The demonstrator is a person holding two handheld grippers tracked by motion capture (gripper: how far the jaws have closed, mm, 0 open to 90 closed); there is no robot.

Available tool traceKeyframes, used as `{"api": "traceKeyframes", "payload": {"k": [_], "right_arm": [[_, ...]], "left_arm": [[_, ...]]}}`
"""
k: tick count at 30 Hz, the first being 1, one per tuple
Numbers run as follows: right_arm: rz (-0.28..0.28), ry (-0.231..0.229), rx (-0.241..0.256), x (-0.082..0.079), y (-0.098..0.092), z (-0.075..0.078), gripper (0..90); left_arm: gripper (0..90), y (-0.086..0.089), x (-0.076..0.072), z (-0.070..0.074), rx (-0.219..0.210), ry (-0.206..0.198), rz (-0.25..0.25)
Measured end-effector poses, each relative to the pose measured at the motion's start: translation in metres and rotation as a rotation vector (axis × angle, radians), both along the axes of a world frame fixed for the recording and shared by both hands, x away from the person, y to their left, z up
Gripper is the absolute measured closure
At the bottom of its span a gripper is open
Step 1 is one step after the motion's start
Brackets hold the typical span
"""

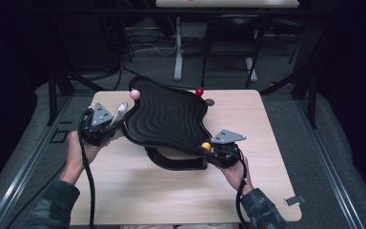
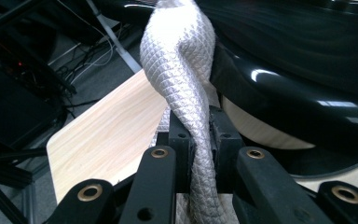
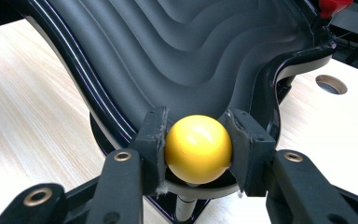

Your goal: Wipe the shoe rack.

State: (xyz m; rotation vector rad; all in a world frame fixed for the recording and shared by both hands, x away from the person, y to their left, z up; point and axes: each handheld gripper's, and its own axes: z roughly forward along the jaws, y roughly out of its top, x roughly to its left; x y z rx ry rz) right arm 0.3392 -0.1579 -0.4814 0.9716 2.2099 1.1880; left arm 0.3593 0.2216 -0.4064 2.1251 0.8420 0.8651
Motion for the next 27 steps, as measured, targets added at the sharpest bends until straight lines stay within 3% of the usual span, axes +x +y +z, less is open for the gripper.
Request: {"api": "traceKeyframes", "payload": {"k": [12,27], "right_arm": [[-0.001,-0.001,-0.001,0.0,0.0,0.0,59.7],[-0.001,-0.001,-0.002,0.0,0.0,0.0,59.7]], "left_arm": [[81.7,0.001,-0.039,-0.003,0.01,-0.054,-0.036],[81.6,-0.008,-0.068,-0.013,0.019,-0.042,-0.092]]}}
